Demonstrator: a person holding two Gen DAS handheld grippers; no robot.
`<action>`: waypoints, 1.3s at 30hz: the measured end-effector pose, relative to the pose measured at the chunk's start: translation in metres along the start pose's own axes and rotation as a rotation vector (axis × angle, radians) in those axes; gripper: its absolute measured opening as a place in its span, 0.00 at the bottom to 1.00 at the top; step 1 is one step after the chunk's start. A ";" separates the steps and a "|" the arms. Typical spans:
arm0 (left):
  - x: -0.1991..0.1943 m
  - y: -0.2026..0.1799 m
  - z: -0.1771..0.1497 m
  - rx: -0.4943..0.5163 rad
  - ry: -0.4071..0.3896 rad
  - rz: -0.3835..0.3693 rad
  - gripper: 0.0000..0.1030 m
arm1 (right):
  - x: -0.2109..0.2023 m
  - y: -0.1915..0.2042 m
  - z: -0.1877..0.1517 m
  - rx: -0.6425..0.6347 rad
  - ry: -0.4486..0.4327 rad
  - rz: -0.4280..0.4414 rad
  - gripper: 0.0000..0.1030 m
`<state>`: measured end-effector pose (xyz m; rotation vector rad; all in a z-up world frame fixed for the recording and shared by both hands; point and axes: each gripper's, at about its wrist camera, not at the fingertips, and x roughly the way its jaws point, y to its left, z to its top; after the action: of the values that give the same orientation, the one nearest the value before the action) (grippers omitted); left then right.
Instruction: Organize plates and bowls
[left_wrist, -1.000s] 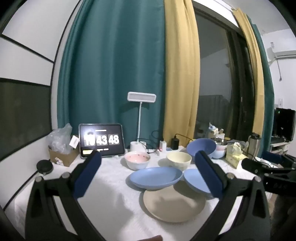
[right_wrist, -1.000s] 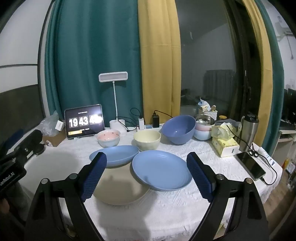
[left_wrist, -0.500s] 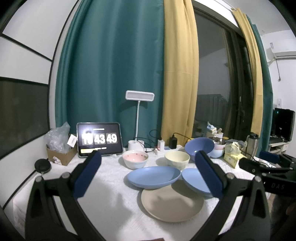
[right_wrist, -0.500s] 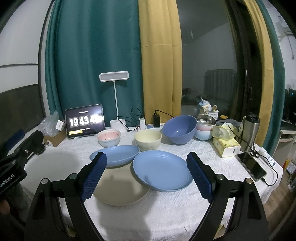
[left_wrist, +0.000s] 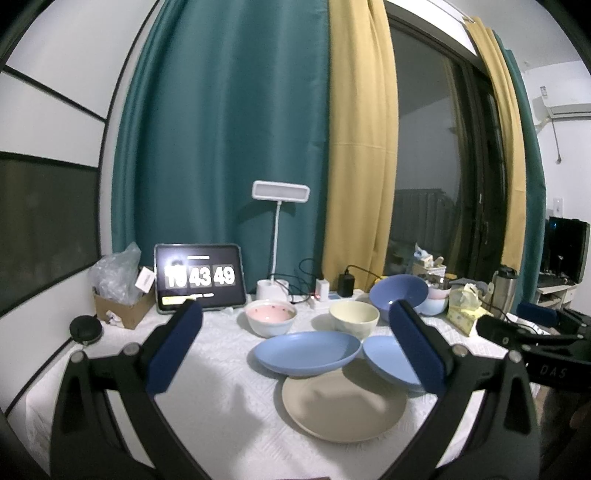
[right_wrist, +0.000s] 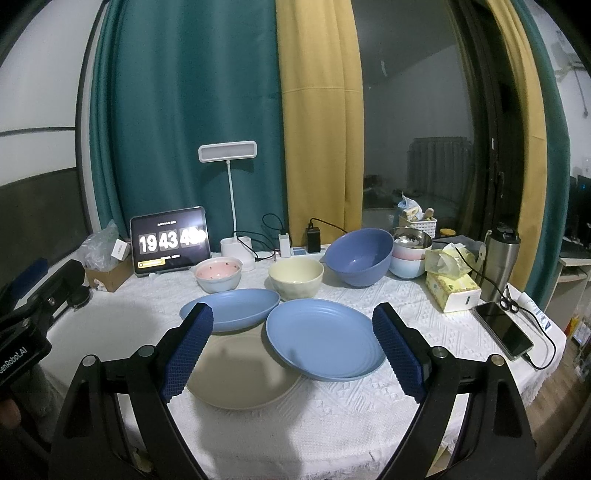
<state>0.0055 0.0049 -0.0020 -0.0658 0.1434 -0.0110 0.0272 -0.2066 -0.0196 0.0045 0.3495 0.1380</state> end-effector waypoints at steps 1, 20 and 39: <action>0.000 0.000 0.000 0.000 0.000 0.001 0.99 | 0.000 0.000 0.000 0.000 0.001 0.000 0.88; 0.000 0.001 0.000 -0.008 0.000 -0.006 0.99 | 0.000 0.000 0.000 0.002 0.001 0.001 0.88; 0.000 0.001 0.001 -0.010 0.001 -0.005 0.99 | 0.001 -0.003 0.001 0.005 0.003 0.003 0.88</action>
<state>0.0056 0.0064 -0.0014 -0.0757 0.1445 -0.0154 0.0284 -0.2091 -0.0191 0.0093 0.3530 0.1399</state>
